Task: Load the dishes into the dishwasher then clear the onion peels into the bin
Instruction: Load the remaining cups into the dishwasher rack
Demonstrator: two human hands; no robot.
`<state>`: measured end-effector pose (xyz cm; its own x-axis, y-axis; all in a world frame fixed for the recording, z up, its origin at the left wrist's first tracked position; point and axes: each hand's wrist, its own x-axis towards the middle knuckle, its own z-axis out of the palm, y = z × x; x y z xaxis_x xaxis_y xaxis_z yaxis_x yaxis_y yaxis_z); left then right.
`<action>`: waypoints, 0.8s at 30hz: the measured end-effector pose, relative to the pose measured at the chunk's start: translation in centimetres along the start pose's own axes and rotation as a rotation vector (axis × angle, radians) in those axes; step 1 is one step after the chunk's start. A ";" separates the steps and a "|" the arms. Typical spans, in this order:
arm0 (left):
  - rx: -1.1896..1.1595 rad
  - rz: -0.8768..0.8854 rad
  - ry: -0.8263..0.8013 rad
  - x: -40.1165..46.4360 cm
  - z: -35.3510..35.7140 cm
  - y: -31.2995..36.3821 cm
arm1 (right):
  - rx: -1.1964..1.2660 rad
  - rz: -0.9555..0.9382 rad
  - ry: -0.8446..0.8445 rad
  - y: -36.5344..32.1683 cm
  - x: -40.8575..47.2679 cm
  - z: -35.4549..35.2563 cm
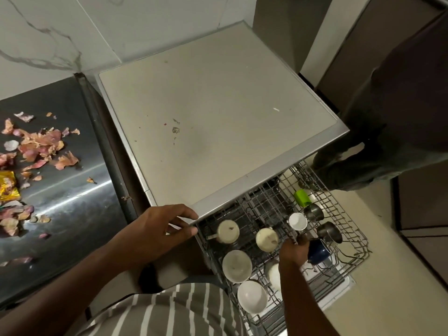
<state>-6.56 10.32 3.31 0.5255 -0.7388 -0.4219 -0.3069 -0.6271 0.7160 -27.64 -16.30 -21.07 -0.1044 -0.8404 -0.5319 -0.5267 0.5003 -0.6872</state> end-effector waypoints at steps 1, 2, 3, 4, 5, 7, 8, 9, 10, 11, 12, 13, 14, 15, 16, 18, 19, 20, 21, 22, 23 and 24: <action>0.003 0.017 -0.003 -0.1 -0.2 -0.2 | 0.006 -0.023 -0.001 -0.1 -1.2 -0.1; 0.011 0.034 -0.006 -0.2 -0.4 -0.5 | 0.020 -0.064 -0.013 0.0 -2.2 0.0; 0.013 0.050 -0.005 -0.3 -0.6 -0.7 | 0.025 -0.118 -0.030 -0.1 -3.1 0.1; 0.013 0.065 0.000 -0.5 -1.0 -1.1 | 0.052 -0.174 -0.047 -0.5 -4.5 0.2; 0.007 0.078 0.015 -0.8 -1.4 -1.4 | 0.098 -0.226 -0.071 -1.6 -6.5 0.2; -0.026 0.088 0.055 -1.5 -2.2 -2.3 | 0.182 -0.364 -0.126 -4.0 -10.2 0.3; -0.043 0.089 0.070 -1.8 -2.6 -2.7 | 0.179 -0.445 -0.156 -5.4 -12.0 0.3; -0.052 0.094 0.085 -2.3 -3.2 -3.2 | 0.159 -0.535 -0.192 -6.8 -14.1 0.6; -0.057 0.102 0.098 -2.8 -3.8 -3.6 | 0.143 -0.640 -0.246 -8.0 -16.3 0.8; -0.068 0.115 0.111 -3.3 -4.4 -4.1 | 0.105 -0.763 -0.304 -9.1 -18.4 1.2; -0.074 0.127 0.122 -3.8 -5.1 -4.6 | 0.057 -0.885 -0.364 -9.9 -20.4 1.9; -0.074 0.137 0.133 -4.1 -5.6 -5.0 | -0.003 -0.984 -0.422 -10.6 -22.0 2.5; -0.065 0.137 0.153 -4.7 -6.2 -5.7 | -0.058 -1.053 -0.487 -11.1 -23.6 3.4; -0.058 0.136 0.178 -5.3 -6.7 -6.3 | -0.110 -1.105 -0.550 -11.5 -25.0 4.4; -0.049 0.134 0.209 -6.0 -7.3 -7.1 | -0.155 -1.146 -0.618 -11.8 -26.4 5.4; -0.051 0.137 0.257 -7.1 -8.2 -8.6 | -0.222 -1.201 -0.725 -12.4 -28.7 7.1; -0.056 0.131 0.294 -7.9 -8.7 -9.5 | -0.238 -1.229 -0.772 -12.8 -29.8 8.0; -0.061 0.114 0.339 -8.5 -9.1 -10.5 | -0.249 -1.258 -0.806 -13.2 -30.8 8.9; -0.073 0.094 0.392 -9.3 -9.7 -11.6 | -0.258 -1.284 -0.833 -13.5 -31.9 9.8; -0.086 0.066 0.441 -10.0 -10.3 -12.7 | -0.261 -1.294 -0.855 -13.9 -32.9 10.6; -0.097 0.038 0.479 -10.6 -10.8 -13.6 | -0.264 -1.295 -0.870 -14.2 -33.9 11.1; -0.101 -0.001 0.516 -11.5 -11.6 -14.8 | -0.267 -1.304 -0.889 -14.4 -35.1 11.8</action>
<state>1.10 30.92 4.02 0.8561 -0.5044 -0.1120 -0.2415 -0.5822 0.7763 -6.44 8.42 1.69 0.9653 -0.2138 0.1502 0.0055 -0.5580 -0.8298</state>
